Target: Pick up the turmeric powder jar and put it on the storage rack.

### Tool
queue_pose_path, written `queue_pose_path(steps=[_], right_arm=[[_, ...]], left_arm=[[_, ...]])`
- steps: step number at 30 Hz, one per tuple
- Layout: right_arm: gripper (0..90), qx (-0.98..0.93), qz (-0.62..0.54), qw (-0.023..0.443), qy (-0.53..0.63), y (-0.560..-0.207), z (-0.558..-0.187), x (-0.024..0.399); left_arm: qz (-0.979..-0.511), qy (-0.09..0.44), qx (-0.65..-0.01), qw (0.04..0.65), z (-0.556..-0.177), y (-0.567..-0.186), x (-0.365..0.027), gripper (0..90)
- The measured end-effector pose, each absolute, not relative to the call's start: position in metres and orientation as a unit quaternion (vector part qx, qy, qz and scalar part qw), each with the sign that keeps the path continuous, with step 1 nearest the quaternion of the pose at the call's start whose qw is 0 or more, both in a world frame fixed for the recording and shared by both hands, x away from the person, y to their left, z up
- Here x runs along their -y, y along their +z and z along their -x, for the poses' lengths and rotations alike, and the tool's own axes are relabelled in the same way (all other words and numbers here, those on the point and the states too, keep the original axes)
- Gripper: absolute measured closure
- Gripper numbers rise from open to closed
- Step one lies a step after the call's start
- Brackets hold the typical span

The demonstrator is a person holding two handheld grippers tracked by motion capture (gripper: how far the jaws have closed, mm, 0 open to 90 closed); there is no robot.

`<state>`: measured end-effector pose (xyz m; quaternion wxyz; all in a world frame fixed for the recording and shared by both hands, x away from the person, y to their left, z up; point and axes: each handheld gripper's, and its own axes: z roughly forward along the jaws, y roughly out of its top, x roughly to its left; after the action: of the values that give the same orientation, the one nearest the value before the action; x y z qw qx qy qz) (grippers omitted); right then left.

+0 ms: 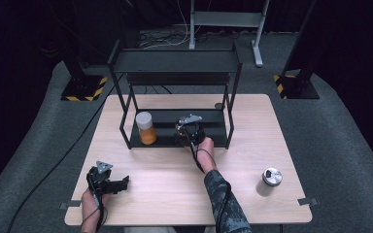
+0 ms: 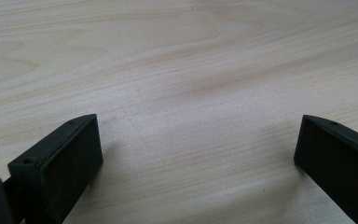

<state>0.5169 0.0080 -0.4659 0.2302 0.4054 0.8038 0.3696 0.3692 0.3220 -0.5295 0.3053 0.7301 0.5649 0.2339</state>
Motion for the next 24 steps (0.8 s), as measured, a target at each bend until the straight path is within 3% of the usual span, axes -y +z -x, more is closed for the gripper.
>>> queue_pose_path(steps=[24], right_arm=[[30.3,-0.81,-0.396,0.226,0.368,-0.466,-0.524,-0.03]], left_arm=[[-0.73,0.234,-0.565,0.305,-0.369,-0.529,-0.322,0.3]])
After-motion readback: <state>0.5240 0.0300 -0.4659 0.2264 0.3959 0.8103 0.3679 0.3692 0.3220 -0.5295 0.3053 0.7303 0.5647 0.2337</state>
